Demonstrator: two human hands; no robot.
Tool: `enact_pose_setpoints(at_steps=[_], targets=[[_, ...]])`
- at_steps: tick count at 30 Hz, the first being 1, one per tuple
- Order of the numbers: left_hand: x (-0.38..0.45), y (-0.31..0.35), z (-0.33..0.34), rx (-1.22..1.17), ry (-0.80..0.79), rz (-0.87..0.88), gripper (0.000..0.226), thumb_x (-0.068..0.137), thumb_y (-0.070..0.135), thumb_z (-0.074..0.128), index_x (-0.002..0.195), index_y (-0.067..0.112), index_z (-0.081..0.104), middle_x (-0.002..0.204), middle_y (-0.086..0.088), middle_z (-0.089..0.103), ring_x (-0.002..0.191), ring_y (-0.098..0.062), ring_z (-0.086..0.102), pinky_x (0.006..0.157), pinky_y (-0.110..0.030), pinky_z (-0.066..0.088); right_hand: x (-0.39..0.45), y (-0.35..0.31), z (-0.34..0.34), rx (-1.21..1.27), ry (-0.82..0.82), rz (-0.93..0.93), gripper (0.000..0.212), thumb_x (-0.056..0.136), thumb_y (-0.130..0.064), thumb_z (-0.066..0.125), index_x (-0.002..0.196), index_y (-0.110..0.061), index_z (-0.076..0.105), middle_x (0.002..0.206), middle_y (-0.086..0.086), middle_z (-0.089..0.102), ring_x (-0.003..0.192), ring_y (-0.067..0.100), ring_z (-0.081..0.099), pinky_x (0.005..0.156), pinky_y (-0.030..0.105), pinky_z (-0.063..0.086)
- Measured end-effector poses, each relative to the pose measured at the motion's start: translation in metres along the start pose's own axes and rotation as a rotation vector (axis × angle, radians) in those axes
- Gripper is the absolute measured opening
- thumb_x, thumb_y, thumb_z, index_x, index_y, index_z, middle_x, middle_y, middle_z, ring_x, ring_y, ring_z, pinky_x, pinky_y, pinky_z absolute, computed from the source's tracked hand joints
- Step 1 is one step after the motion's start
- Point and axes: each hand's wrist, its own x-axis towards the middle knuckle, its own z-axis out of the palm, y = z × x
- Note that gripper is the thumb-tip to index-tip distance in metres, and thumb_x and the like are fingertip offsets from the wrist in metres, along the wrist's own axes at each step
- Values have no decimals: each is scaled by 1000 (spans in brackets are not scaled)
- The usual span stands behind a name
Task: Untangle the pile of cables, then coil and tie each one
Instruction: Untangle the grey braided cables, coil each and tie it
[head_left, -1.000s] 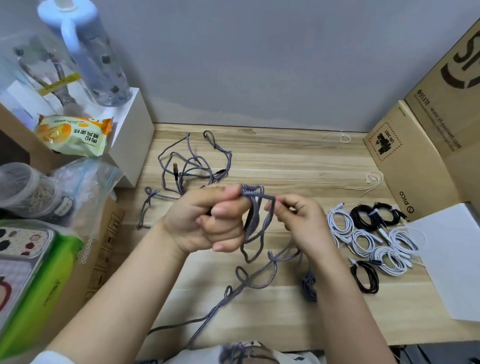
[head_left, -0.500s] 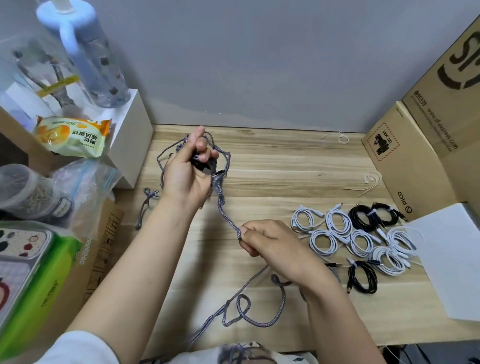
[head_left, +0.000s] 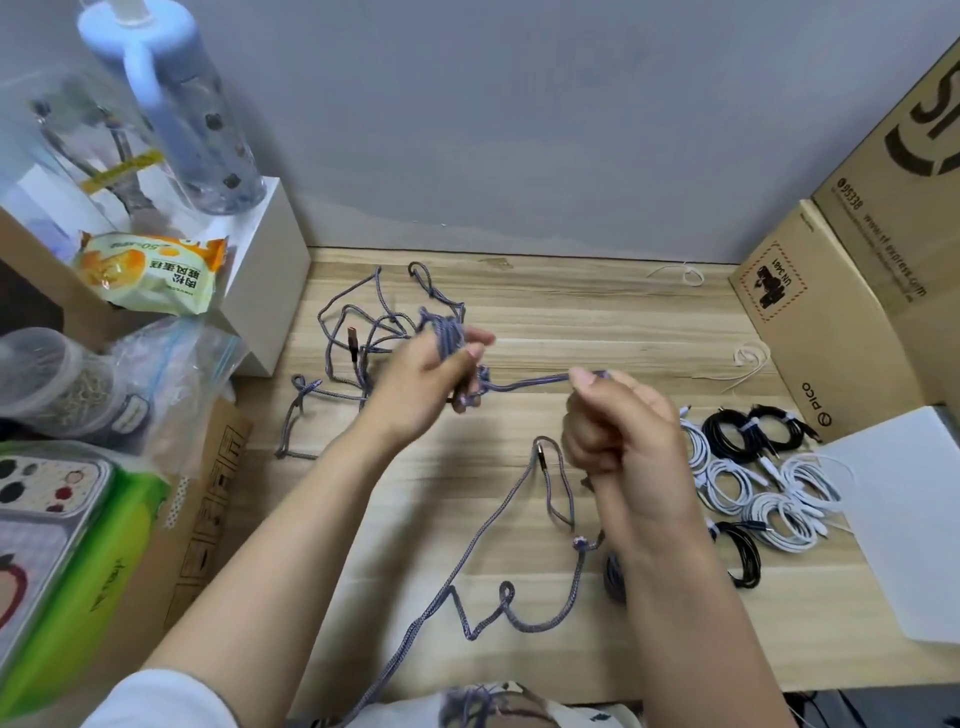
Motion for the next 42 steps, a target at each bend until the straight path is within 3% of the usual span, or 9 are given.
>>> enact_pose_setpoints(at_steps=[4,8,17,23,29,32,35,38,42], targets=[[-9,6,1,-191,-355,-96,8,88,10,55,95,11,58,55,-2,55,49,-16,49,48,-20,37,8,-6,-17,56,269,-74,50,83,-7,58,39,-21,38,40,-12,24,36,4,14,37,15,10],[-13,8,-13,-306,-533,-19,39,72,17,66,108,11,51,69,0,60,66,-17,53,58,-22,41,10,-9,-28,15,386,-62,52,90,-7,53,43,-21,35,40,-11,25,34,3,15,35,13,11],[-12,24,-11,-215,-356,36,23,77,4,55,98,11,50,56,6,58,50,-5,47,50,-12,35,17,12,-38,-626,164,80,22,92,-18,49,75,-24,62,45,-6,42,36,7,33,40,16,25],[-11,25,-10,-127,-360,6,31,74,7,57,105,11,52,54,5,58,53,-4,49,51,-13,36,8,17,-22,-1037,-32,-245,31,79,-45,58,58,-23,53,69,0,52,65,9,45,61,26,33],[-18,22,1,14,-461,-38,31,70,8,58,101,2,56,54,9,59,58,-6,50,53,-15,36,10,21,-1,-1039,22,-381,32,83,-43,53,56,-27,54,58,-15,46,58,2,43,55,24,30],[-24,25,4,63,-532,1,6,73,10,59,68,7,57,55,13,60,68,6,54,52,-14,37,18,23,-3,-1030,102,-339,36,88,-35,59,56,-33,44,58,-23,52,55,1,43,53,21,31],[-27,30,0,-83,-542,29,10,75,5,60,68,11,64,59,-4,58,97,-20,47,54,-13,38,26,26,-9,-1044,134,-186,26,87,-32,61,64,-29,49,48,-7,44,52,6,40,54,32,31],[-25,40,-3,-152,-553,106,17,77,0,56,85,-15,60,61,-11,56,94,-8,52,60,-10,39,26,26,-7,-922,16,-88,26,84,-28,62,59,-31,54,57,-3,57,60,13,51,63,33,42],[-15,39,-7,-229,-356,187,16,79,2,55,91,-7,57,62,7,62,71,-3,58,60,-15,42,21,33,-5,-839,-268,70,25,82,-42,59,60,-31,63,78,-6,66,81,11,61,78,32,45]])
